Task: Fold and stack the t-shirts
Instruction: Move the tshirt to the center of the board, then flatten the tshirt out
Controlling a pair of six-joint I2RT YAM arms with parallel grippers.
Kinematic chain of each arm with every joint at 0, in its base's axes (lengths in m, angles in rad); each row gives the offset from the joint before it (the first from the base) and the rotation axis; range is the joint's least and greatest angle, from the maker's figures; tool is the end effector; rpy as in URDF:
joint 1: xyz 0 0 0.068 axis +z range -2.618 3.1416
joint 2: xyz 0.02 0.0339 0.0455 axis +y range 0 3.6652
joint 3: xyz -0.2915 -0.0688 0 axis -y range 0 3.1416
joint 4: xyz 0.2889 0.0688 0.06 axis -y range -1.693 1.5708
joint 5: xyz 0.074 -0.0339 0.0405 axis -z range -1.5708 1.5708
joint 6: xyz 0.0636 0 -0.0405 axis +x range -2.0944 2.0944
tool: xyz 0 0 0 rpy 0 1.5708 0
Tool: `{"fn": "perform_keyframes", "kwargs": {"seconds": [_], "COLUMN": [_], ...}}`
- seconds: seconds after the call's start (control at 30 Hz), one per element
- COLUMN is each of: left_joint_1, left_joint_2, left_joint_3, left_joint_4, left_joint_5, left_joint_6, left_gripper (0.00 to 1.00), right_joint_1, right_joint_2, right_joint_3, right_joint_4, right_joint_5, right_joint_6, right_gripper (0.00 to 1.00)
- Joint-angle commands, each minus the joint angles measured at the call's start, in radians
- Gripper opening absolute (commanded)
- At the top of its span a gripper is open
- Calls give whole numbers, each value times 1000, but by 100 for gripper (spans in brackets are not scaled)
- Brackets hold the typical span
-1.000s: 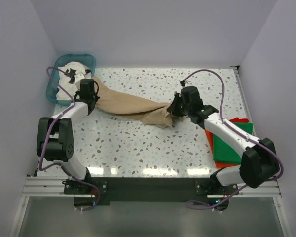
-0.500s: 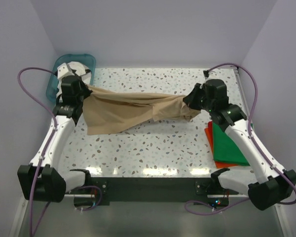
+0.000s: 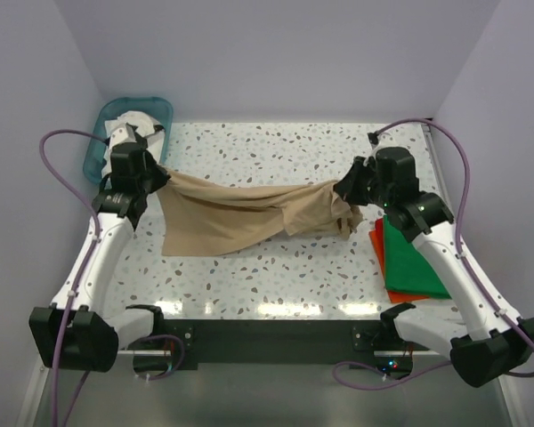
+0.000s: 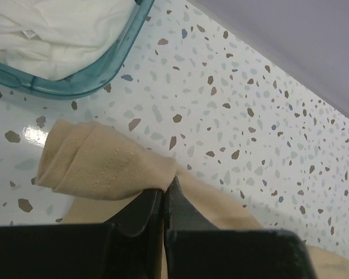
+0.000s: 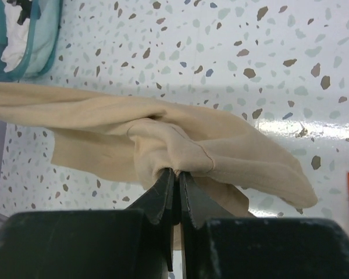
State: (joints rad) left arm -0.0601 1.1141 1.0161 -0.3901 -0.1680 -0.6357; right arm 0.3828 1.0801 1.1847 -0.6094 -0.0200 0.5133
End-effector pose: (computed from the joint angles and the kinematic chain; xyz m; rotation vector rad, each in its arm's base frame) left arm 0.3057 -0.0077 0.3425 -0.6843 1.9446 -0.2591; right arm 0.2631 0.1073 0.3939 0.1261 2.1217 0.5624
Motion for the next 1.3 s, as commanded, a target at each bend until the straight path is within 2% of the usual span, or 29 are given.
{"fn": "perform_keyframes", "kwargs": {"seconds": [0.0,0.07,0.2,0.27,0.3,0.33,0.4,0.5,0.67,0.8,0.9,1.07,1.27], "left_joint_1": [-1,-1,-1,-1,-1,-1,-1,-1,-1,-3,-3,-3,-3], "left_joint_2": [139,202,378,464,484,481,426,296,74,-92,-161,-178,-96], "left_joint_3": [68,68,151,203,213,216,176,58,-253,-420,-509,-576,-602], "left_joint_4": [34,80,120,116,112,108,99,50,39,11,-10,-3,25], "left_joint_5": [88,137,194,212,216,206,171,54,-17,-73,-90,-100,-142], "left_joint_6": [-10,-9,1,16,16,18,8,-28,-116,-186,-234,-278,-321], "left_gripper": [0,0,0,15,32,40,53,65,66,65,63,62,61], "right_joint_1": [-5,-9,-25,-39,-47,-57,-70,-68,-58,-50,-47,-48,-48], "right_joint_2": [62,102,184,222,240,257,290,251,193,207,224,260,280], "right_joint_3": [-25,-33,-54,-72,-74,-62,-48,-92,-233,-316,-341,-329,-318], "right_joint_4": [26,42,83,121,128,126,99,114,151,197,230,235,232], "right_joint_5": [-31,-24,-37,-49,-55,-67,-86,-71,-66,-58,-60,-34,-14], "right_joint_6": [-25,-25,-19,-15,-13,-15,-35,-52,-65,-64,-55,-62,-65], "right_gripper": [8,13,30,36,38,39,45,57,58,57,55,55,54]}}
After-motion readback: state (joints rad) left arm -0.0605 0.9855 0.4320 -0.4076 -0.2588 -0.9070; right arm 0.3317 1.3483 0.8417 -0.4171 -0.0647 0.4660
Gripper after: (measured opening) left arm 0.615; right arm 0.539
